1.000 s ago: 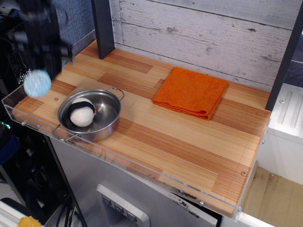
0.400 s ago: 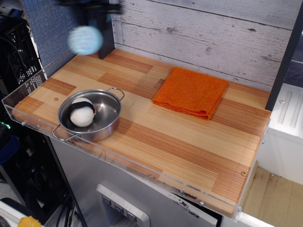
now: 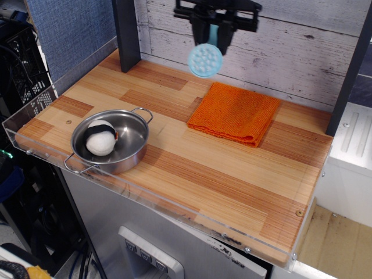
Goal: Pick up the blue brush and put it above on the orange cloth
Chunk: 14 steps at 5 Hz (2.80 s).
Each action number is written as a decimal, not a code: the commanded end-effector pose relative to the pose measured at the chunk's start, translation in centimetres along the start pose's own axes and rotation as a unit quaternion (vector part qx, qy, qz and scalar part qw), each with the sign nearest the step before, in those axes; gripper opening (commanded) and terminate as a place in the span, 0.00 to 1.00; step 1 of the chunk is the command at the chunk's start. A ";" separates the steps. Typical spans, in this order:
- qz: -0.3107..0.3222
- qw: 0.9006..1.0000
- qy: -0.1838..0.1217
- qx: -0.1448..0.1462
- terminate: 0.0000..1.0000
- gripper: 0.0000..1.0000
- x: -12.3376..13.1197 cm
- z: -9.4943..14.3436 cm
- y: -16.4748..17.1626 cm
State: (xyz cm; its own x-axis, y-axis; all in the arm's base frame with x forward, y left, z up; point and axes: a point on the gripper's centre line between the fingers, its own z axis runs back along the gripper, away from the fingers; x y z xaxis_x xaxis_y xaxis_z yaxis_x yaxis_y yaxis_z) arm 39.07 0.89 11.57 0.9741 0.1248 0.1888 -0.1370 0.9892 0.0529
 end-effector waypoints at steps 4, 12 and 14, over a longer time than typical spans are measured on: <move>-0.012 0.999 0.021 -0.042 0.00 0.00 -1.4 -4.5 -1.5; -0.054 0.993 -0.092 -0.058 0.00 1.00 -4.7 8.5 1.9; -0.066 0.995 -0.049 -0.051 0.00 1.00 -5.2 7.9 2.9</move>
State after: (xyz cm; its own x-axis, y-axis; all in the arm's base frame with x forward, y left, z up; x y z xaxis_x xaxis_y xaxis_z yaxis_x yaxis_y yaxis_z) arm 33.23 2.53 17.05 0.9730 -0.0060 0.2309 0.0121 0.9996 -0.0250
